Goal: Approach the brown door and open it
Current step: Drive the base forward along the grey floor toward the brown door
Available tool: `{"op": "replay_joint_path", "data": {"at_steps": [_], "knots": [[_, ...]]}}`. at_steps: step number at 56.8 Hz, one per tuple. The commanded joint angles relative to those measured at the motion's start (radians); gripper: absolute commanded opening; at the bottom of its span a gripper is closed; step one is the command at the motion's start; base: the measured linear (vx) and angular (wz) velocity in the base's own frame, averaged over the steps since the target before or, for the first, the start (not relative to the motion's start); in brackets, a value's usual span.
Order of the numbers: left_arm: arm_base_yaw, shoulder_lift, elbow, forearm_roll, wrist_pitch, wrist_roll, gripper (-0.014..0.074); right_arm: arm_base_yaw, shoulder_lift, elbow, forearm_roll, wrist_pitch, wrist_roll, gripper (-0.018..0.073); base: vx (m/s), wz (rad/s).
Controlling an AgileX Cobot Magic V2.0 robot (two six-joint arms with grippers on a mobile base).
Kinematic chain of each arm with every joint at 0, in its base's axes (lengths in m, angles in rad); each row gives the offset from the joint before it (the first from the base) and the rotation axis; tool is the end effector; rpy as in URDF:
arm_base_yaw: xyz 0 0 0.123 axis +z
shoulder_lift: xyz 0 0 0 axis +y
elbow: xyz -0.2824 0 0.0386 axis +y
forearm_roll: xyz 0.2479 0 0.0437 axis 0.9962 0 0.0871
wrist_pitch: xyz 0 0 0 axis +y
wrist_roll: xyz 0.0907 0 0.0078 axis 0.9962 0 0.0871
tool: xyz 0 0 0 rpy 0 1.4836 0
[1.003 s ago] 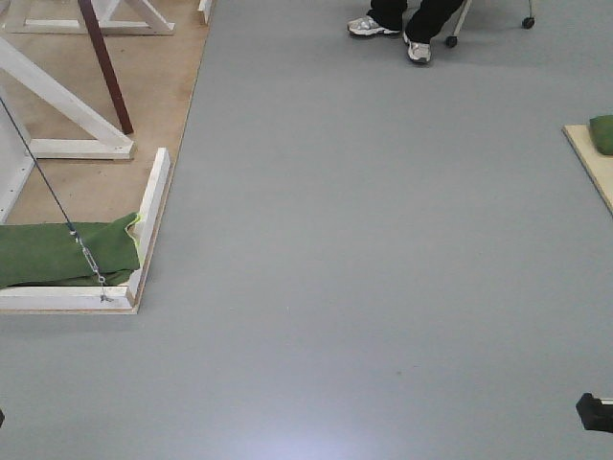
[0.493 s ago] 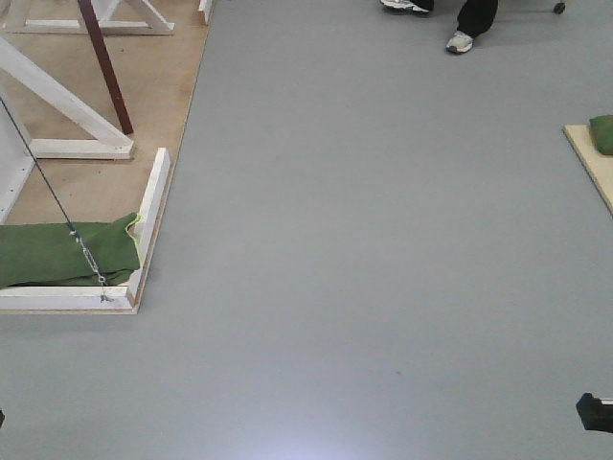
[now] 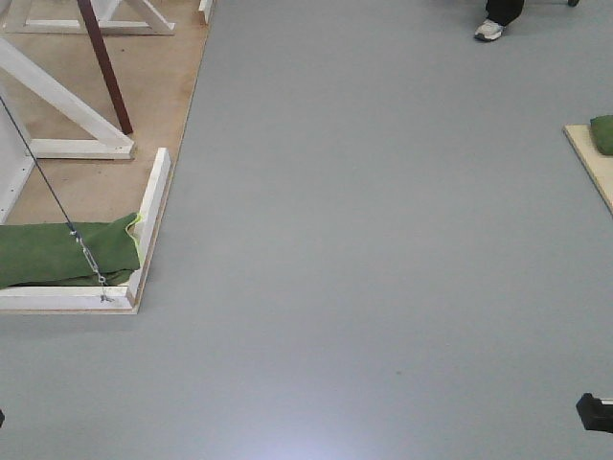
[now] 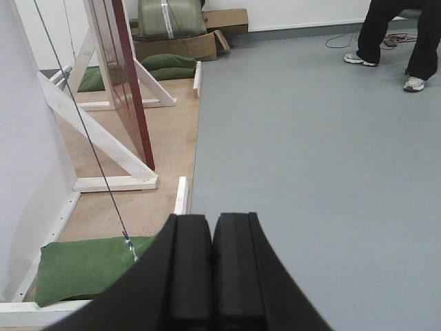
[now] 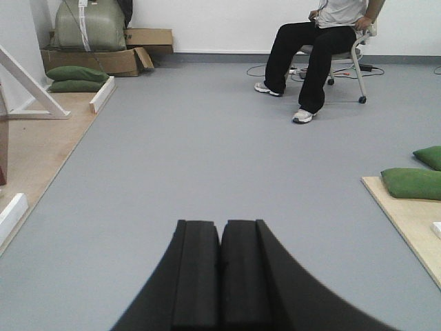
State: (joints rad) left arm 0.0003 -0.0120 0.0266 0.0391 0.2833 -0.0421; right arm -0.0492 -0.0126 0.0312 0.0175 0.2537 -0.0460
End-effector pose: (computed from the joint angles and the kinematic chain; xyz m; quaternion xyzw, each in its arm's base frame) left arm 0.0547 0.0010 0.1791 -0.0053 0.7775 0.0029 0.6289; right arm 0.0552 -0.0023 0.1802 0.0063 0.7694 -0.0233 0.6383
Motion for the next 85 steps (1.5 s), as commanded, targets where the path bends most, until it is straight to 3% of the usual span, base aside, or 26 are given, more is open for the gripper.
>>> {"op": "replay_joint_path", "data": {"at_steps": [1, 85], "knots": [[-0.007, -0.016, -0.018, -0.007, -0.079, -0.006, -0.0006, -0.005, -0.012, 0.006, -0.004, -0.075, -0.005, 0.0000, 0.00, 0.00], [-0.007, -0.018, -0.017, -0.007, -0.079, -0.006, -0.0006, -0.005, -0.016, 0.006, -0.004, -0.075, -0.005, 0.0000, 0.09, 0.01]]}}
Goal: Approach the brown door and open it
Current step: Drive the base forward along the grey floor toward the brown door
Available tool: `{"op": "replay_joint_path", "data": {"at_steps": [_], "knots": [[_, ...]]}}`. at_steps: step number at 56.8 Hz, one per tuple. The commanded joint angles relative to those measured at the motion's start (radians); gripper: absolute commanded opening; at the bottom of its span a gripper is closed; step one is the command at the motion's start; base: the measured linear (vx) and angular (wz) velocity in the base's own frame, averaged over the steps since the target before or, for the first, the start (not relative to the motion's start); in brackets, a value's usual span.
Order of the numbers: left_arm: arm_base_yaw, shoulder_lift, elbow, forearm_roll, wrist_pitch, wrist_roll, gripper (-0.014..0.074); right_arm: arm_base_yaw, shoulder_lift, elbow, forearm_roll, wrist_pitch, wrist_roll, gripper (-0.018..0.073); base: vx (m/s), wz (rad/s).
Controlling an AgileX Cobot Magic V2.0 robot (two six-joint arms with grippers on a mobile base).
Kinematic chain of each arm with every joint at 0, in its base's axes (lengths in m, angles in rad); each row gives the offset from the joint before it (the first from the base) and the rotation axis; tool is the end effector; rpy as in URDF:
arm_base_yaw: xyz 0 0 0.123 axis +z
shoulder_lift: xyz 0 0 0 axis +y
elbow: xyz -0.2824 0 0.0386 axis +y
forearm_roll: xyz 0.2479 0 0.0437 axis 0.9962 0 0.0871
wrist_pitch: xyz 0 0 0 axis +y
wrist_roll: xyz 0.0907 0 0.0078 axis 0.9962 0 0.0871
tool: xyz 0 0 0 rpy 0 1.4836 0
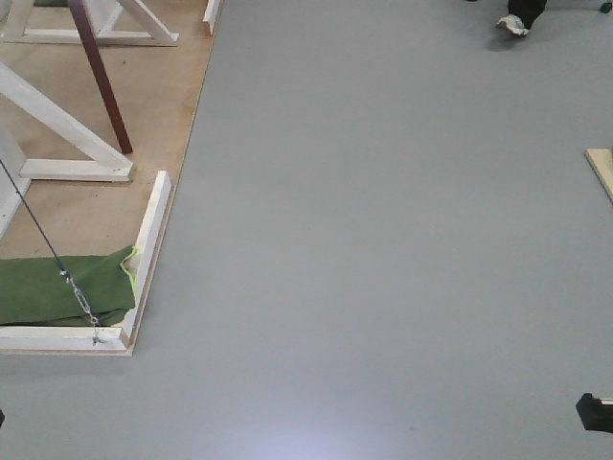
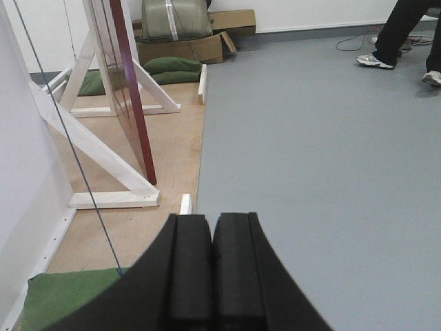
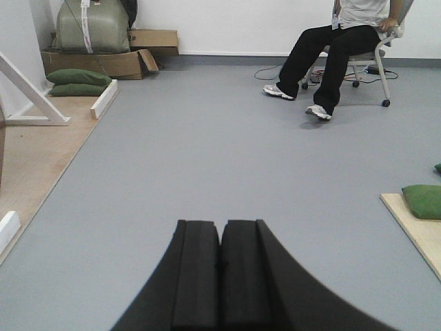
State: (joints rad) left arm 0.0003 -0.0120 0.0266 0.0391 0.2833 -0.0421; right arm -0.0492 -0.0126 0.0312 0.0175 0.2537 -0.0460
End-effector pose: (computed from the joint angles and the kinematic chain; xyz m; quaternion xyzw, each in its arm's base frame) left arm 0.0547 0.0010 0.1791 -0.0053 0.7775 0.0029 0.6289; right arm 0.0552 -0.0023 0.1802 0.0063 0.7694 -0.0233 0.6383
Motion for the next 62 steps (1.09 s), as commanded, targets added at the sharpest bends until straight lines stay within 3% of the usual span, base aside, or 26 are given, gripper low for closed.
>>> {"op": "replay_joint_path", "data": {"at_steps": [1, 13, 62], "knots": [[-0.007, -0.018, -0.017, -0.007, -0.079, -0.006, -0.0006, -0.005, -0.016, 0.006, -0.004, -0.075, -0.005, 0.0000, 0.21, 0.00], [-0.007, -0.018, -0.017, -0.007, -0.079, -0.006, -0.0006, 0.034, -0.017, 0.006, -0.004, -0.075, -0.005, 0.0000, 0.20, 0.06], [-0.007, -0.015, -0.017, -0.007, -0.079, -0.006, -0.0006, 0.033, -0.015, 0.006, -0.004, -0.075, -0.005, 0.0000, 0.21, 0.02]]}}
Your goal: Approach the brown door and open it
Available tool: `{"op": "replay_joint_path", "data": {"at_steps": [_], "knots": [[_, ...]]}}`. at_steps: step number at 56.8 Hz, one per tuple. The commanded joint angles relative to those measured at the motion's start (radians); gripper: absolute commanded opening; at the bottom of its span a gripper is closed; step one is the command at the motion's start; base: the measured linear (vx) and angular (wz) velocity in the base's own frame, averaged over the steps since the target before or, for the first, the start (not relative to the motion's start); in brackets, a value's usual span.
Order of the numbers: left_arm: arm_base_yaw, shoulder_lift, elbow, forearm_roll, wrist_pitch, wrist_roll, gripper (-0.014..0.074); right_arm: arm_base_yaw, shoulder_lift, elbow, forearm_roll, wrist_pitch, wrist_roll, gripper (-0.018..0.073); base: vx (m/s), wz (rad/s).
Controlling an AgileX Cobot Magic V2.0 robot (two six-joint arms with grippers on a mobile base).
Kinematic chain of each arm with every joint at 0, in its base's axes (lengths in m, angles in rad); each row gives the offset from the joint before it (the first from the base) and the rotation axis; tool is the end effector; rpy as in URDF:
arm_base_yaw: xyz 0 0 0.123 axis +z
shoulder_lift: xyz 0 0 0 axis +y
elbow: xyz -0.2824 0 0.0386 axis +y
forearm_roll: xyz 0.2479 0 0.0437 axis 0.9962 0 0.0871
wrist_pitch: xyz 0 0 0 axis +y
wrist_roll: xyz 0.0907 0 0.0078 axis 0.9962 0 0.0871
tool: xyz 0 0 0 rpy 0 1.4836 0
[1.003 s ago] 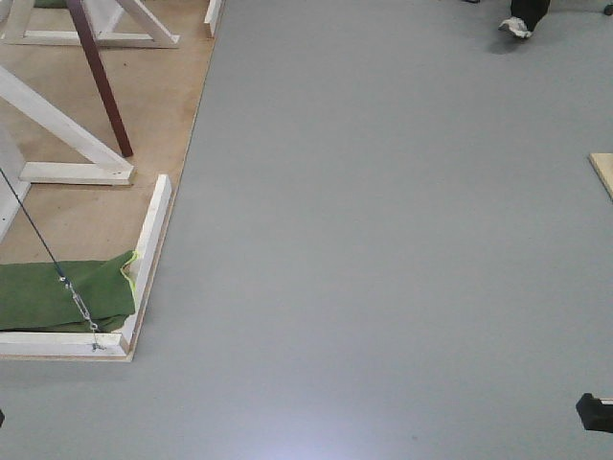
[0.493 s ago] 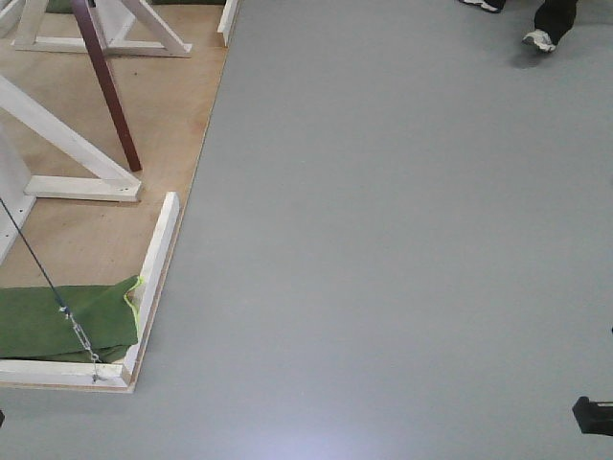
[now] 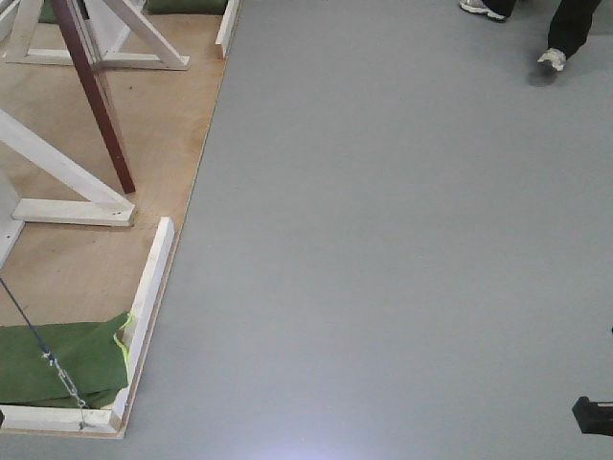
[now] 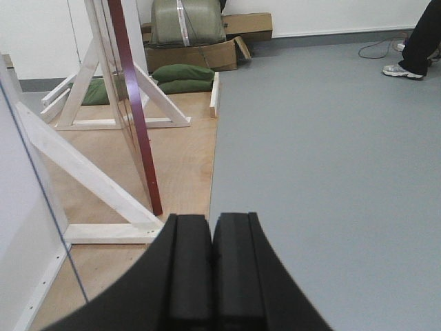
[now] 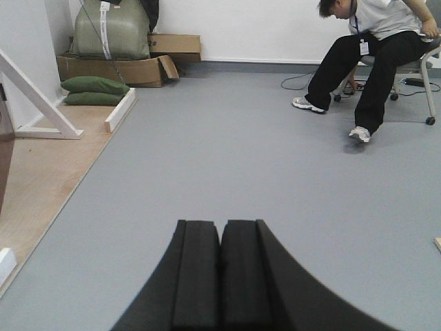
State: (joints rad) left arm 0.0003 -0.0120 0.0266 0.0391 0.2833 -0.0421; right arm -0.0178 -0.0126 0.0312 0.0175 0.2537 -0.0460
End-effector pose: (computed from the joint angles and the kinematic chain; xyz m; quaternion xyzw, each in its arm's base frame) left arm 0.0547 0.0010 0.1791 -0.0053 0.7775 0.0029 0.6289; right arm 0.0553 -0.0006 0.1802 -0.0057 0.7694 -0.0133 0.6386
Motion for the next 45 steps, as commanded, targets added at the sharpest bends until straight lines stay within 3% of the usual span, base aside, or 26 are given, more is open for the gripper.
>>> {"op": "replay_joint_path", "data": {"at_steps": [1, 45], "knots": [[-0.007, -0.015, -0.017, -0.007, -0.079, -0.006, -0.0006, 0.002, -0.015, 0.006, -0.004, -0.075, -0.005, 0.0000, 0.25, -0.04], [-0.007, -0.015, -0.017, -0.007, -0.079, -0.006, -0.0006, 0.002, -0.014, 0.006, -0.004, -0.075, -0.005, 0.0000, 0.29, -0.07]]}}
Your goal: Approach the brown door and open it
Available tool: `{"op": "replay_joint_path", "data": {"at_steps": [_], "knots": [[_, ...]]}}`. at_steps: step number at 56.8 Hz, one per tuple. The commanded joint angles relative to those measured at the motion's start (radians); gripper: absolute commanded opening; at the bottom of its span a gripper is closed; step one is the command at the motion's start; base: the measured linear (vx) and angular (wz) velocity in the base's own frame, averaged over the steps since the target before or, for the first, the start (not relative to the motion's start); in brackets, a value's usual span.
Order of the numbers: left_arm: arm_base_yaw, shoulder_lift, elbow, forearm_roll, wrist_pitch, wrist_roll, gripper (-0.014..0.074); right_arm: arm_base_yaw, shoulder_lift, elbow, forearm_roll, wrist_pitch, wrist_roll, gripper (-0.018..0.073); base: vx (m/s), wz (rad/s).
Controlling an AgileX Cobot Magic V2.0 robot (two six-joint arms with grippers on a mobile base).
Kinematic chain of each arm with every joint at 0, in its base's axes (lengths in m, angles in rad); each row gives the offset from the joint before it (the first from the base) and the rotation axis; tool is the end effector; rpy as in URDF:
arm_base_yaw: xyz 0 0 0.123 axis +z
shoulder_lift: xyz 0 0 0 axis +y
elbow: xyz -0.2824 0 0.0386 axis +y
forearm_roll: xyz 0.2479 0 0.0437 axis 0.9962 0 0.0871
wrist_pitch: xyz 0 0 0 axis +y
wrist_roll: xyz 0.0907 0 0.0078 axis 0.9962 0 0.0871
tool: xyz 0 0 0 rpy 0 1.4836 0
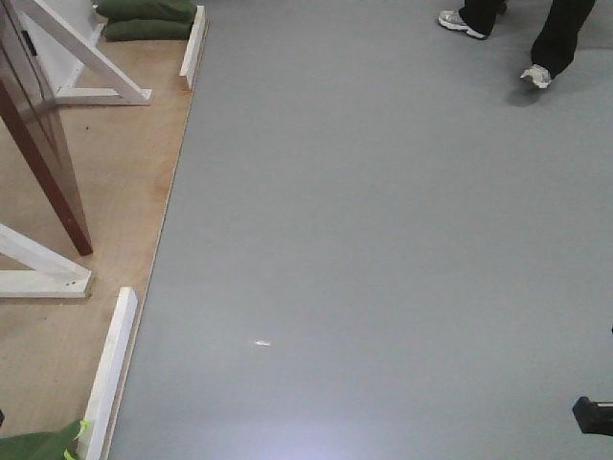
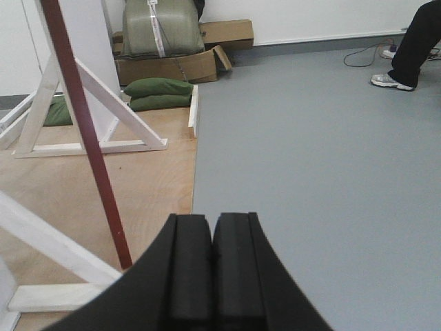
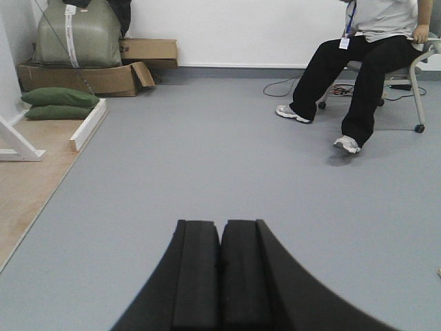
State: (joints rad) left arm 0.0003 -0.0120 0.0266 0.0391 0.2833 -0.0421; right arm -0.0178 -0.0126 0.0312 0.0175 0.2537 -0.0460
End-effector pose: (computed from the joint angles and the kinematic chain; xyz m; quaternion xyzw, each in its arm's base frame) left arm 0.0547 0.0010 0.1791 -0.0053 0.7775 0.0029 0.6289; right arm 0.0553 -0.0006 0.1802 -0.0057 0.7694 -0.0133 0.6386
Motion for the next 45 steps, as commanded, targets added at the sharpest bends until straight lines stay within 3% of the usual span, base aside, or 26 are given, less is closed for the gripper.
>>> {"op": "replay_joint_path", "data": {"at_steps": [1, 45], "knots": [[-0.007, -0.015, -0.017, -0.007, -0.079, -0.006, -0.0006, 0.002, -0.014, 0.006, -0.004, -0.075, -0.005, 0.0000, 0.32, -0.08], [-0.007, -0.015, -0.018, -0.007, -0.079, -0.006, -0.0006, 0.002, -0.013, 0.006, -0.004, -0.075, -0.005, 0.0000, 0.36, -0.01]]}}
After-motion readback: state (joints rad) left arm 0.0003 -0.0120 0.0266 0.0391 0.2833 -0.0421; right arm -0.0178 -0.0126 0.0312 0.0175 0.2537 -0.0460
